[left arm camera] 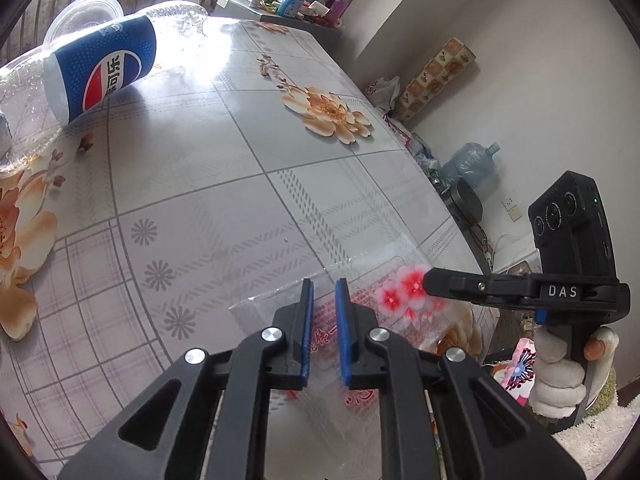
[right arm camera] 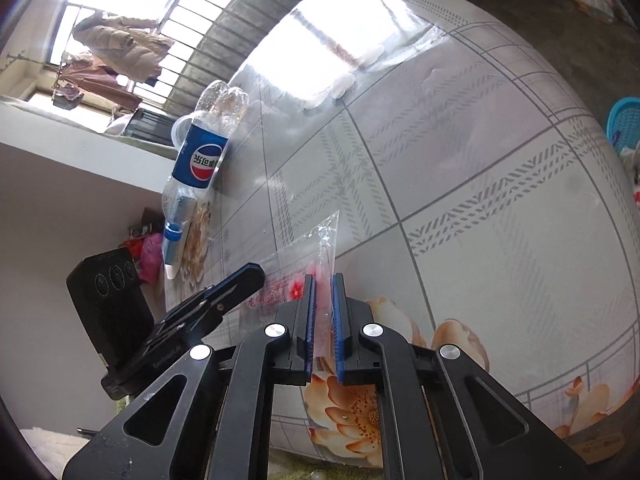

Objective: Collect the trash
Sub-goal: 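Move back to the table and grasp the clear plastic bag with the right gripper, then grasp the Pepsi bottle with the left gripper while the right gripper holds the clear bag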

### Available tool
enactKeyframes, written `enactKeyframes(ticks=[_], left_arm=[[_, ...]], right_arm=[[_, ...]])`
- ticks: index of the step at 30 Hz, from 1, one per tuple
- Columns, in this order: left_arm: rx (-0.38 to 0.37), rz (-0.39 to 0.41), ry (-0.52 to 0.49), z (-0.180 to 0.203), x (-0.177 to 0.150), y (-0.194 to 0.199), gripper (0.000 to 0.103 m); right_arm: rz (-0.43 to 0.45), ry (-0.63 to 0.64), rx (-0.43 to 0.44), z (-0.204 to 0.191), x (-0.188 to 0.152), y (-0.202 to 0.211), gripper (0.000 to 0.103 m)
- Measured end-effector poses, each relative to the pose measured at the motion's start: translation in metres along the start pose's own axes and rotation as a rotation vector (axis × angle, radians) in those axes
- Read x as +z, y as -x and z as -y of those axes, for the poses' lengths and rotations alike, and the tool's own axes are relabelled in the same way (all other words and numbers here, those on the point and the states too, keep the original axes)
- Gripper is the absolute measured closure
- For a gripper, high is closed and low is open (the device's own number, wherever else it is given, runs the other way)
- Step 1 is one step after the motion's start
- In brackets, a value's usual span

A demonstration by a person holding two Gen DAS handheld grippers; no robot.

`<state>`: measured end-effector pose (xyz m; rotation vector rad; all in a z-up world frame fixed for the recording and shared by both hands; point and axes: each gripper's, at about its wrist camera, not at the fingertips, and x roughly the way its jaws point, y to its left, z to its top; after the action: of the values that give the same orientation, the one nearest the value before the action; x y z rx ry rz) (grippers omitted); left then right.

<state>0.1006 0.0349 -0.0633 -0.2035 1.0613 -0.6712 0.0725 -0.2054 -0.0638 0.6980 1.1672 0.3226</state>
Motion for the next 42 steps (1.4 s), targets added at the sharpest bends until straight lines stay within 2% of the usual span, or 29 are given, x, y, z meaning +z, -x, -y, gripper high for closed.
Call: enactKeyframes(ticks=[5,9,13,14,15,17,18,19,22,25,26,28,34,39,42], left_arm=[[0.033,0.04,-0.008,-0.001,0.001,0.009,0.092],[0.096,0.152,-0.03,-0.008,0.012,0.04,0.092],[0.184,0.257,-0.038,-0.025,0.038,0.078,0.09],[0.214,0.274,-0.04,-0.03,0.048,0.086,0.077],[0.249,0.287,-0.036,-0.038,0.058,0.093,0.059],[0.315,0.319,-0.001,-0.053,0.079,0.105,0.041],[0.319,0.331,0.011,-0.061,0.089,0.108,0.035],[0.328,0.32,0.02,-0.07,0.099,0.108,0.032],[0.415,0.218,0.094,-0.099,0.125,0.092,0.031],[0.39,0.162,0.152,-0.115,0.131,0.077,0.031],[0.395,0.149,0.147,-0.114,0.13,0.074,0.03],[0.358,0.12,0.137,-0.108,0.124,0.069,0.03],[0.093,0.02,0.08,-0.06,0.088,0.067,0.03],[0.069,-0.039,-0.013,-0.022,0.067,0.049,0.03],[0.037,-0.064,-0.006,-0.016,0.06,0.037,0.03]], right_arm=[[-0.001,0.075,-0.013,-0.011,0.002,0.0,0.101],[0.028,0.099,-0.039,-0.016,0.014,0.001,0.101],[0.043,0.098,-0.048,-0.016,0.024,-0.002,0.101],[0.045,0.092,-0.046,-0.017,0.026,-0.005,0.101],[0.047,0.086,-0.044,-0.016,0.027,-0.005,0.101],[0.051,0.079,-0.037,-0.017,0.028,-0.007,0.101],[0.053,0.076,-0.037,-0.017,0.028,-0.007,0.101],[0.055,0.073,-0.033,-0.016,0.028,-0.007,0.101],[0.058,0.057,-0.02,-0.013,0.028,-0.005,0.101],[0.057,0.043,-0.012,-0.008,0.028,-0.001,0.101],[0.056,0.041,-0.012,-0.007,0.028,0.0,0.101],[0.055,0.039,-0.014,-0.005,0.028,0.001,0.101],[0.067,0.021,-0.012,-0.004,0.031,0.002,0.101],[0.076,0.01,-0.017,-0.008,0.031,-0.001,0.101],[0.076,0.009,-0.023,-0.01,0.029,-0.003,0.101]])
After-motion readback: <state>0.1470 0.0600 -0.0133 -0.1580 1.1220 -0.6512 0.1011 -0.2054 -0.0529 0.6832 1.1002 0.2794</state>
